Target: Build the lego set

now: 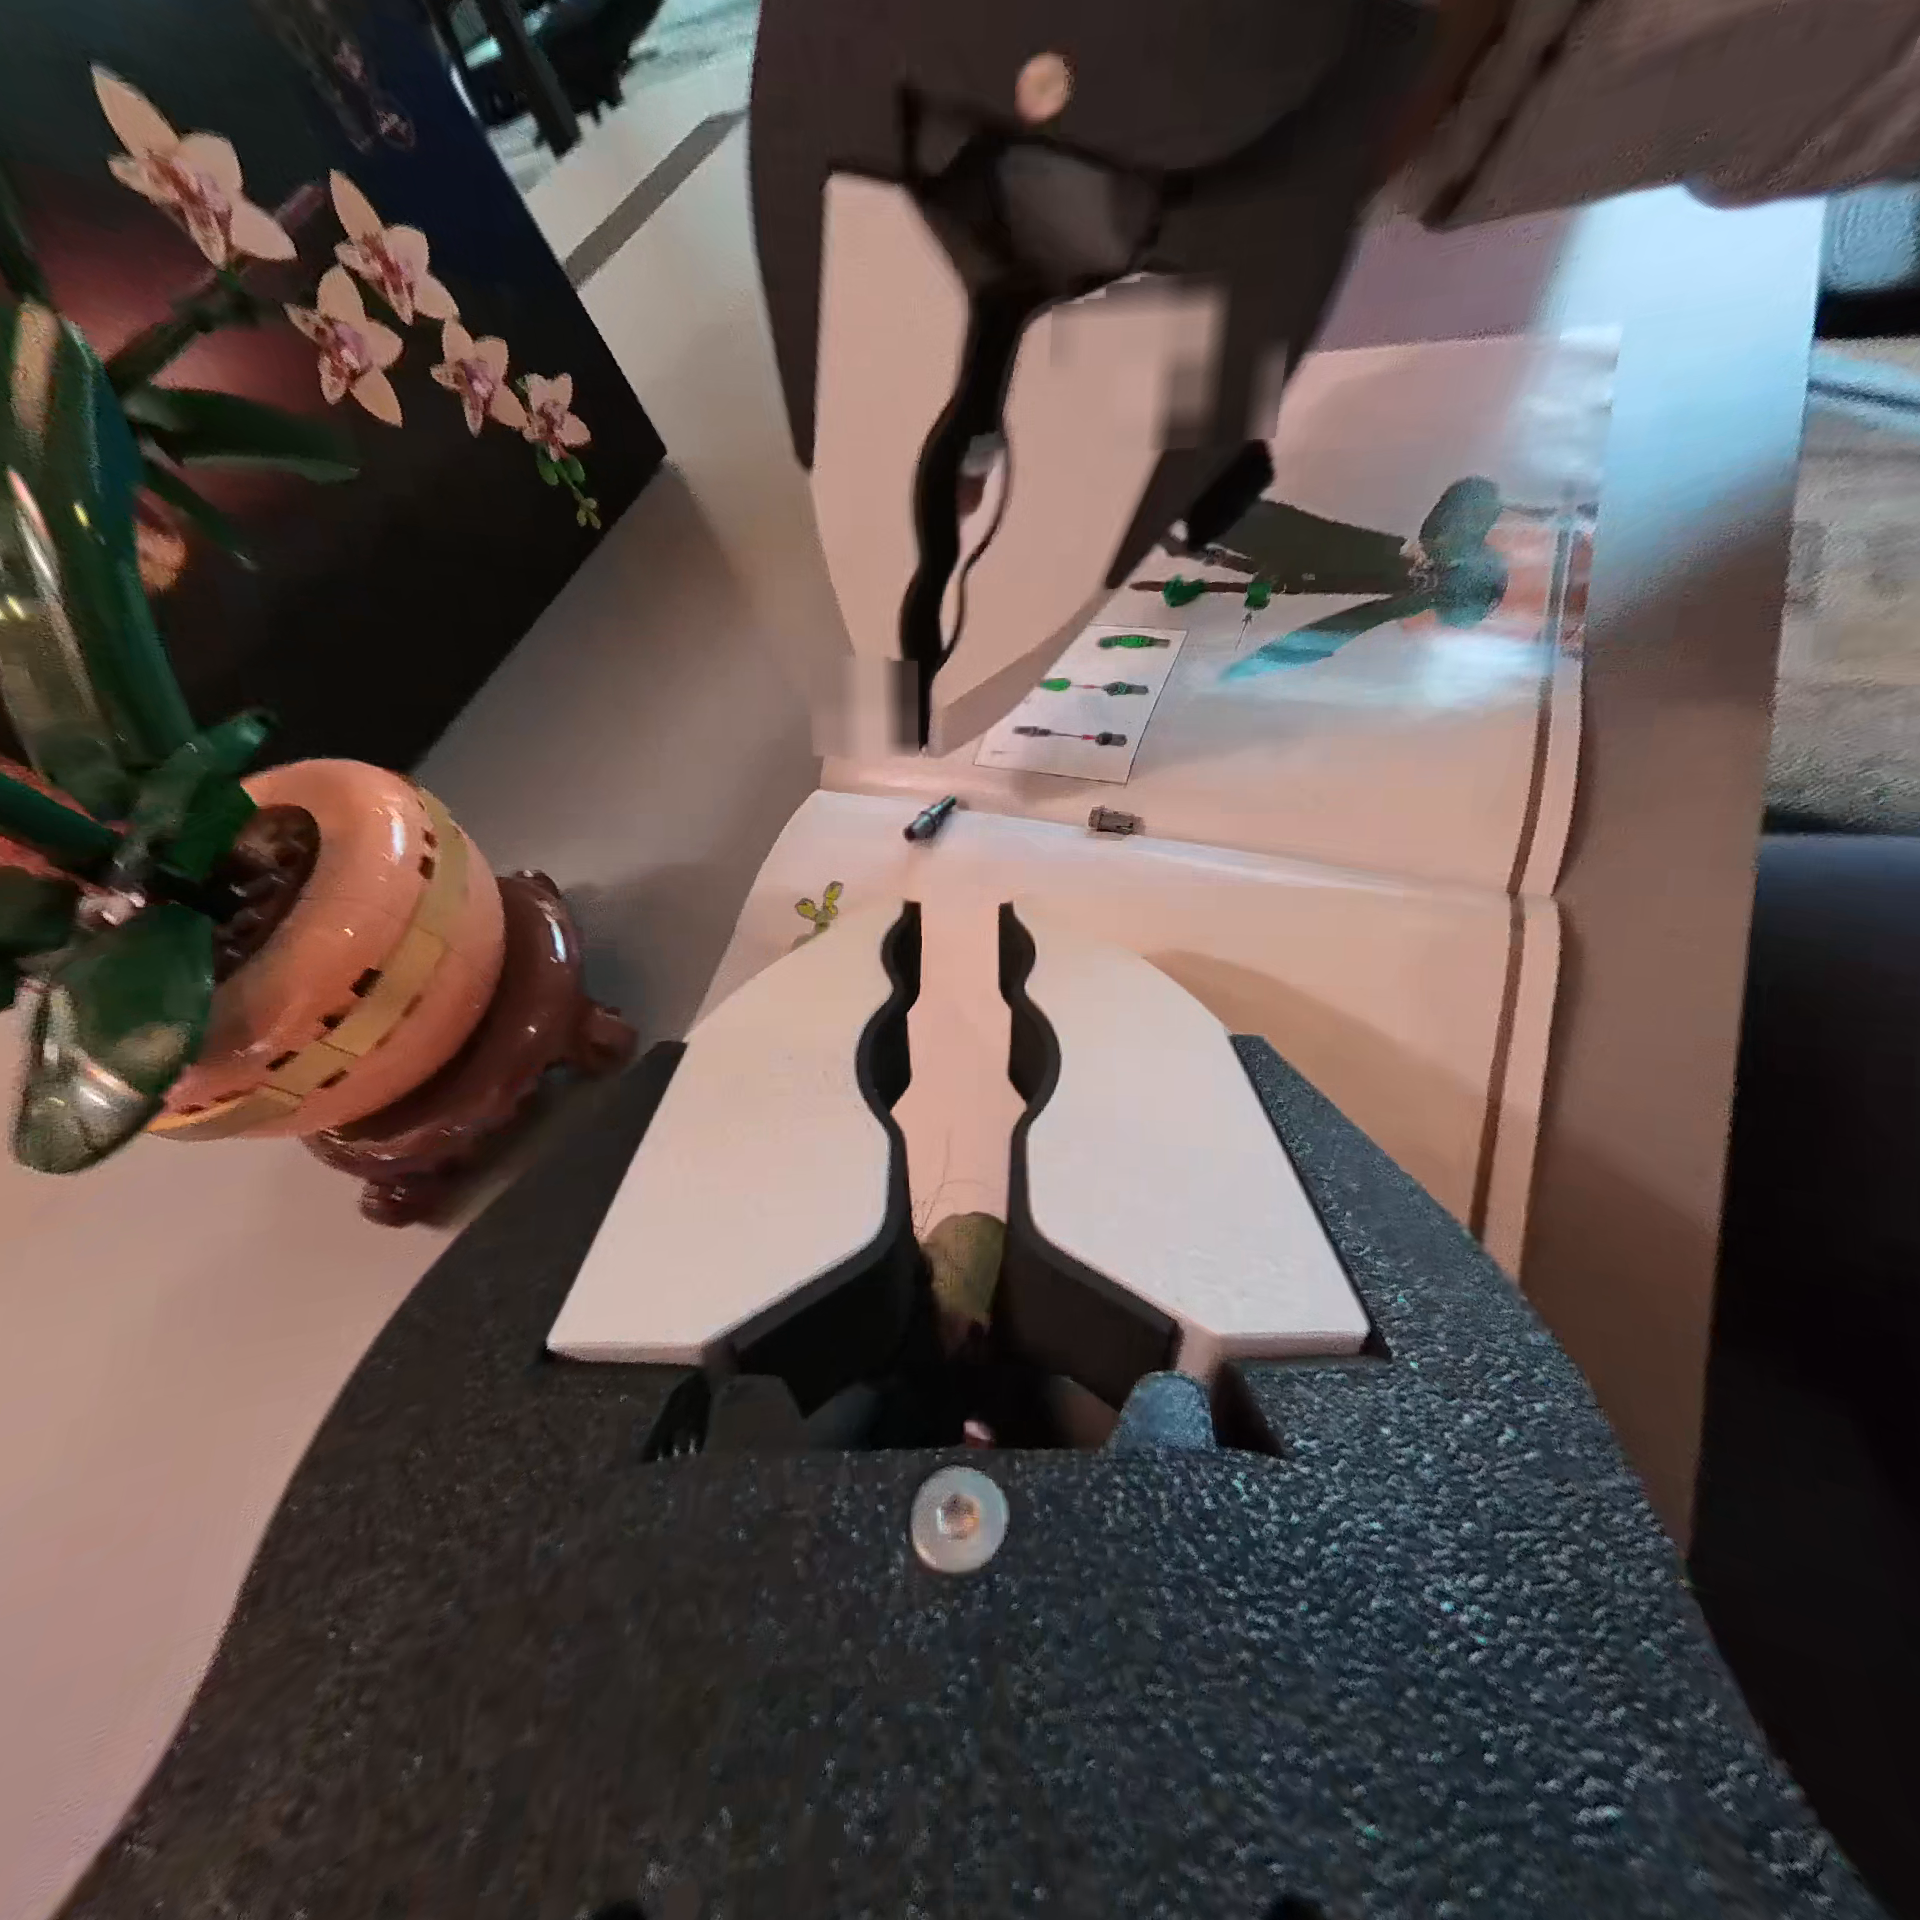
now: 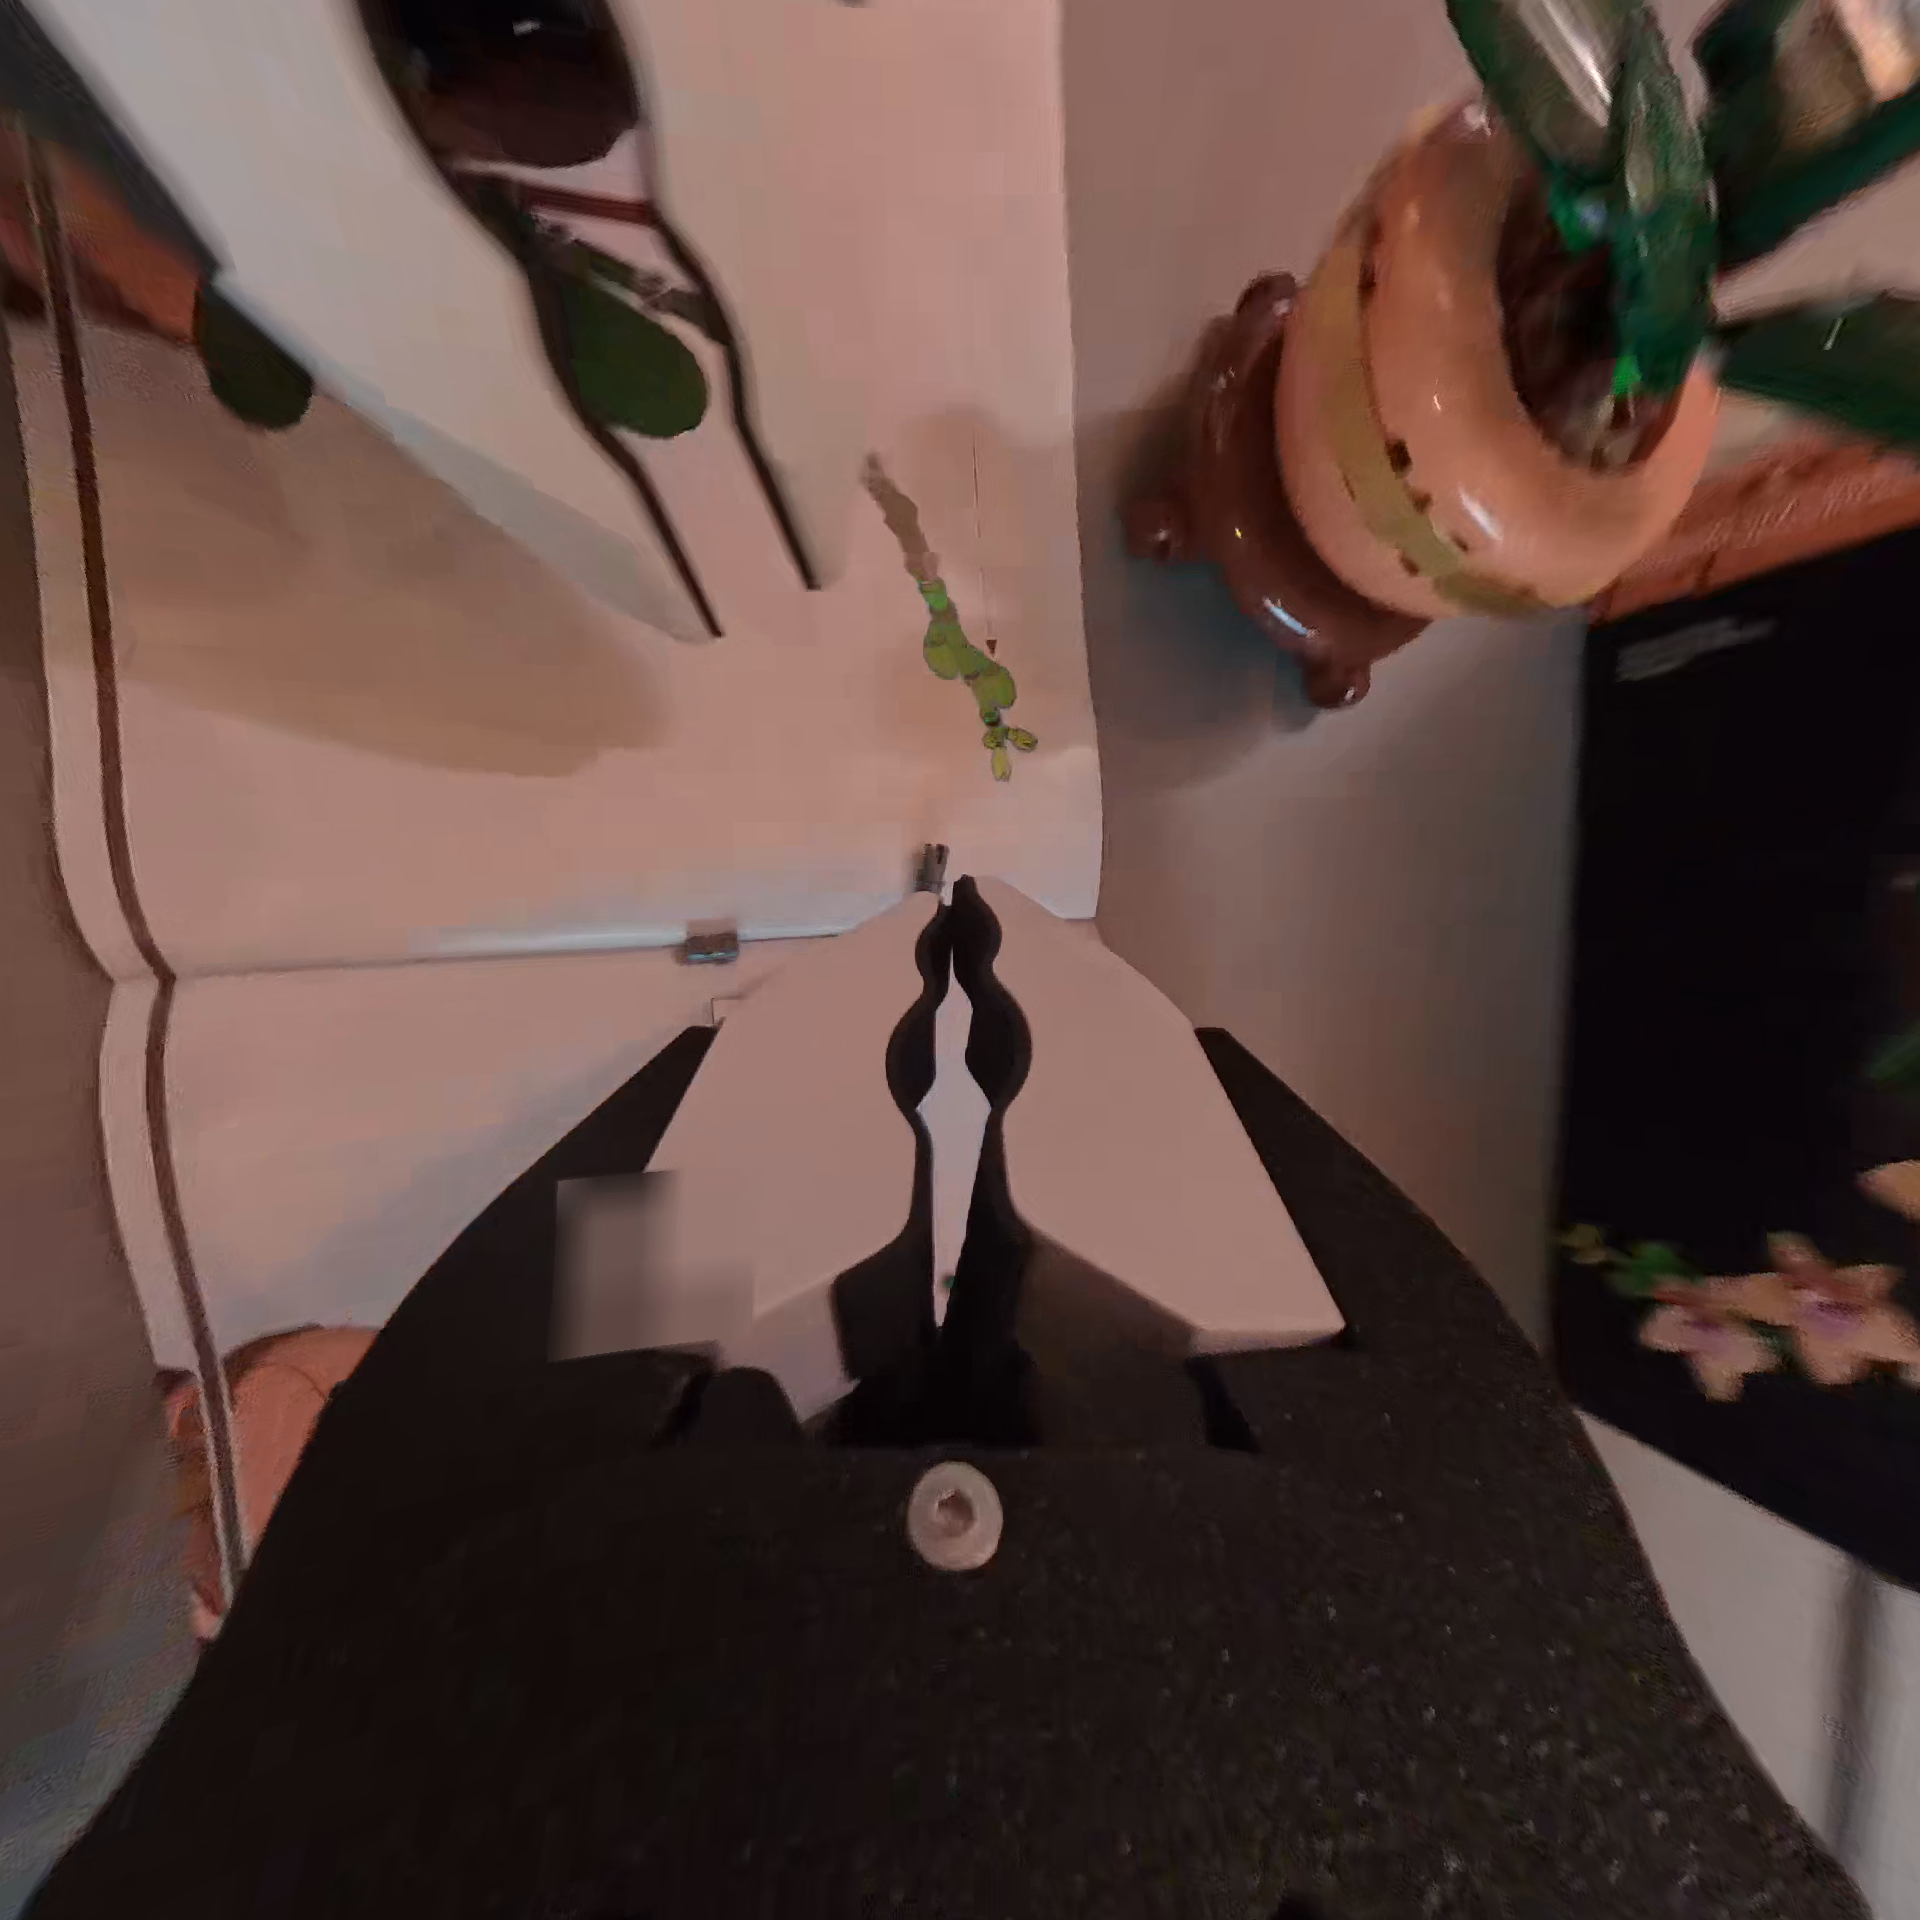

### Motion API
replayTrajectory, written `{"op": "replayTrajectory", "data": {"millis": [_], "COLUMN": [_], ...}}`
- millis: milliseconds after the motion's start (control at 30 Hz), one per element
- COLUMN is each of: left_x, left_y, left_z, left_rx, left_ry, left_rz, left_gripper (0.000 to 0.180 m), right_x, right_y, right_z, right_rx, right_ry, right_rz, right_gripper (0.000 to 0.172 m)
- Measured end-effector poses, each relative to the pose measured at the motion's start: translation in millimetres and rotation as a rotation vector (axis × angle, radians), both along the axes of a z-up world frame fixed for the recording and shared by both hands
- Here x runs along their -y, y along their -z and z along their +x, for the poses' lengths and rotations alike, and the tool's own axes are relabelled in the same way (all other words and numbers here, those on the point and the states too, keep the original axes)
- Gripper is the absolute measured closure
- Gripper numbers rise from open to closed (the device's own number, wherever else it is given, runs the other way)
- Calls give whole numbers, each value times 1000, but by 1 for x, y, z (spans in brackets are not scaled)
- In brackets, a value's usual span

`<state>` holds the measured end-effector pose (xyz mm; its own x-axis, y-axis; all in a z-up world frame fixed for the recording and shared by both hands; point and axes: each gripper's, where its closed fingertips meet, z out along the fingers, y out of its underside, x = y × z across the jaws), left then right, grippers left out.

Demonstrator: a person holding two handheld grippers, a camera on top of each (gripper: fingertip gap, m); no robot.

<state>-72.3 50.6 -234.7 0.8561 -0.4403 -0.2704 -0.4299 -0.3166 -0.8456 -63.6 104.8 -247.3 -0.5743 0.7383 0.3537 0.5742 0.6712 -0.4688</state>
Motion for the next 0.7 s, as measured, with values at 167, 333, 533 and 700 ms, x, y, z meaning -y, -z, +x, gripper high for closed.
{"op": "replayTrajectory", "data": {"millis": [167, 333, 533, 700], "left_x": [0, 1, 1, 0], "left_y": [5, 2, 0, 2], "left_z": [-2, 0, -2, 0], "left_rx": [6, 1, 1, 5], "left_ry": [-9, -6, -11, -1], "left_rz": [-35, -23, -11, -21], "left_gripper": [164, 165, 166, 166], "right_x": [-3, -12, -25, -22], "right_y": [13, 22, 20, 26], "right_z": [1, -2, 2, -1], "right_rx": [69, 116, 109, 91], "right_ry": [100, 237, 367, 424], "right_rz": [-109, -436, -463, -436], "right_gripper": [158, 154, 153, 155]}}
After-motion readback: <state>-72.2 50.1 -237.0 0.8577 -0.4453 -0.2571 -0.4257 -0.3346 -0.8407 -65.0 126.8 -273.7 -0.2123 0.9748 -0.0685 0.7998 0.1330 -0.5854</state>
